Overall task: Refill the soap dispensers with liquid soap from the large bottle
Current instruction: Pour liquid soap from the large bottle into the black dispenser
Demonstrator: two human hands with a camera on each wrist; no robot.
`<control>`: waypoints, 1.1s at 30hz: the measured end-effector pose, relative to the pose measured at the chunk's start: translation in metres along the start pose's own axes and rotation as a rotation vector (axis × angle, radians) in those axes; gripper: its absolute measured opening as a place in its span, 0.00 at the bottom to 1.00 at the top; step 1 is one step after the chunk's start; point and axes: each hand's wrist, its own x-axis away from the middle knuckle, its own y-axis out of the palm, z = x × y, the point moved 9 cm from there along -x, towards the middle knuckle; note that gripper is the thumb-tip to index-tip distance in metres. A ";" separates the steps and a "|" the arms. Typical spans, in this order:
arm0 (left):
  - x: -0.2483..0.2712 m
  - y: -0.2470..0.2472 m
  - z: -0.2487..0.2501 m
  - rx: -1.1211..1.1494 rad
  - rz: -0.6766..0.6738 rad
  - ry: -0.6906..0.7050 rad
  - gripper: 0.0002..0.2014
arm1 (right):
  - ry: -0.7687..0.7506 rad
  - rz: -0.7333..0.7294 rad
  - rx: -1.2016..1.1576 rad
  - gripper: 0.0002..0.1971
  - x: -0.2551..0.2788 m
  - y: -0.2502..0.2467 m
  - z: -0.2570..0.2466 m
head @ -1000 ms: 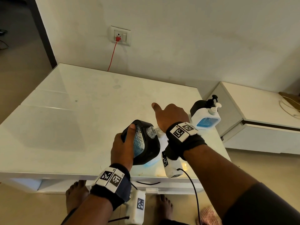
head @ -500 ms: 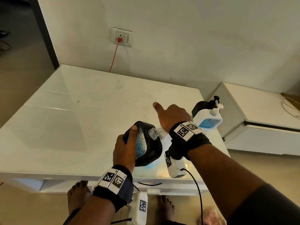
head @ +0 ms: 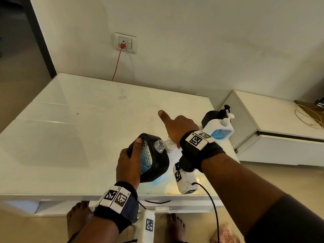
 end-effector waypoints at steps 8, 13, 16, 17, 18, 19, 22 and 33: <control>-0.001 0.000 -0.003 -0.021 -0.006 -0.009 0.53 | 0.004 0.128 0.054 0.34 -0.002 0.001 0.000; -0.003 -0.002 -0.006 -0.015 0.016 -0.028 0.41 | -0.002 0.095 0.052 0.35 0.001 0.001 -0.001; -0.001 -0.001 -0.003 -0.008 -0.002 -0.012 0.53 | -0.002 0.008 0.018 0.41 0.001 0.000 -0.001; -0.001 0.000 -0.003 -0.006 -0.004 -0.013 0.54 | -0.004 -0.011 0.017 0.42 0.001 0.000 -0.001; -0.001 0.000 -0.003 -0.003 -0.006 -0.016 0.54 | -0.003 -0.016 0.014 0.43 0.001 0.001 -0.001; -0.001 0.001 -0.003 0.005 -0.006 -0.017 0.53 | -0.002 -0.008 0.008 0.42 0.001 0.000 -0.001; -0.002 0.000 -0.003 0.010 0.006 -0.015 0.54 | 0.002 0.051 0.000 0.38 0.002 -0.002 0.000; -0.002 -0.002 -0.004 -0.006 0.007 -0.013 0.47 | 0.013 0.116 0.056 0.30 0.001 0.002 0.002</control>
